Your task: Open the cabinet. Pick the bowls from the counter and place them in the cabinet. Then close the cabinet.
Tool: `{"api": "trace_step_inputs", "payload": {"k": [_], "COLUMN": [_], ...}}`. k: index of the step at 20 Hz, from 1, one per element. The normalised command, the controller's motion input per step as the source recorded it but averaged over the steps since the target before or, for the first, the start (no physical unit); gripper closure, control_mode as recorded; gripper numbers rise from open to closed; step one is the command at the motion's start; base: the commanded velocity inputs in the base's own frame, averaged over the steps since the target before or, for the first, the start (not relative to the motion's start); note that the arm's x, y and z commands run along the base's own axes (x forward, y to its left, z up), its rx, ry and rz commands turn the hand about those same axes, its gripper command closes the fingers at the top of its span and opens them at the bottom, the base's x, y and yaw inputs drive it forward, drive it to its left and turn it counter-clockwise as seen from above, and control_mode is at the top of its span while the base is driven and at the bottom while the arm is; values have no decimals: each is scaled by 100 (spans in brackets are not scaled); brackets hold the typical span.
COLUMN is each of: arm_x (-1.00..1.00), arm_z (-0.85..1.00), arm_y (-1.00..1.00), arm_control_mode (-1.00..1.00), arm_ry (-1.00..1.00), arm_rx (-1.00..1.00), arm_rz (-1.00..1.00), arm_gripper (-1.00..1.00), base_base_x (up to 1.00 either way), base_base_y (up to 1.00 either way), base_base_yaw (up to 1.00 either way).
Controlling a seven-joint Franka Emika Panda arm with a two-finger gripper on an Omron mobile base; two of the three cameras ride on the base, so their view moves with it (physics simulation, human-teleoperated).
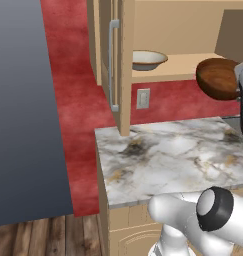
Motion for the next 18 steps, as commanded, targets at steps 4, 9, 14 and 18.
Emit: {"api": "trace_step_inputs", "payload": {"k": [4, 9, 14, 18], "arm_x": [13, 39, 49, 44], "arm_z": [33, 23, 23, 24], "arm_y": [1, 7, 3, 0], "arm_control_mode": [-100, -100, -100, -100], "arm_ry": [-6, -2, -1, -2], "arm_rx": [0, 0, 0, 0], "arm_rz": [-1, 0, 0, 0], "arm_gripper": [100, 100, 100, 100], "base_base_x": [0, 0, 0, 0], "base_base_y": [0, 0, 0, 0], "base_base_yaw": [0, 0, 0, 0]}}
